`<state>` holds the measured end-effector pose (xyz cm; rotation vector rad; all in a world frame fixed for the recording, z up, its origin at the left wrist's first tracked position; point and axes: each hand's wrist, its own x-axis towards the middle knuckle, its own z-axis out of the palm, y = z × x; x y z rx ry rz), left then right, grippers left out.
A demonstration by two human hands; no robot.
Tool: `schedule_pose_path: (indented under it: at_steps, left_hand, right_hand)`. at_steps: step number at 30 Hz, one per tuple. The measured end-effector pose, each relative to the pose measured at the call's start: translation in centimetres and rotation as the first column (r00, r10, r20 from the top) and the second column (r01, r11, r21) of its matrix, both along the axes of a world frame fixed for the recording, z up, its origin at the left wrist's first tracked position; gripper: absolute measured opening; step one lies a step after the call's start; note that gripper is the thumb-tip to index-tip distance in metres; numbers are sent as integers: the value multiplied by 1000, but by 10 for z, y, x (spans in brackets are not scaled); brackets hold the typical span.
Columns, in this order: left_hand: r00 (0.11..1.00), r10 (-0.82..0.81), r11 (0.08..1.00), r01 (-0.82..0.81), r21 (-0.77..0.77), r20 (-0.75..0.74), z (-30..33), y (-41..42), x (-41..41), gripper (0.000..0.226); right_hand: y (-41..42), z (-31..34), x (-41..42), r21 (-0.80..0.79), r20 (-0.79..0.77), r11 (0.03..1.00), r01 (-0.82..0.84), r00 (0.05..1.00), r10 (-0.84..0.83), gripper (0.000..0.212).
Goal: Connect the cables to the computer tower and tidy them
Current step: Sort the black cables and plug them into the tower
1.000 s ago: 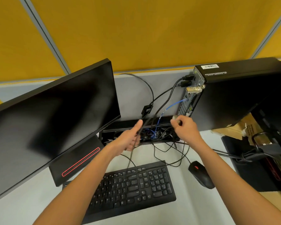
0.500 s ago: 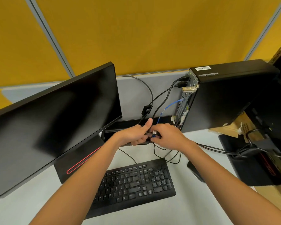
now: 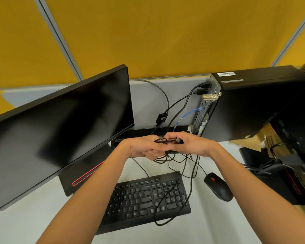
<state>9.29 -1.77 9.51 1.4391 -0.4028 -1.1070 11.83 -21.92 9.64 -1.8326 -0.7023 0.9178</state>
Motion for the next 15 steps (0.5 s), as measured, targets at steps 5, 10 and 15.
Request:
schedule_pose_path:
  at_steps: [5, 10, 15]
  left_hand:
    - [857, 460, 878, -478, 20, 233, -10, 0, 3, 23]
    - [680, 546, 725, -676, 131, 490, -34, -16, 5, 22]
    - [623, 551, 667, -729, 157, 555, -43, -15, 5, 24]
  right_hand:
    - [-10, -11, 9, 56, -36, 993, 104, 994, -103, 13]
    - [-4, -28, 14, -21, -54, 948, 317, 947, -317, 27]
    - [-7, -38, 31, -63, -116, 841, 537, 833, -540, 34]
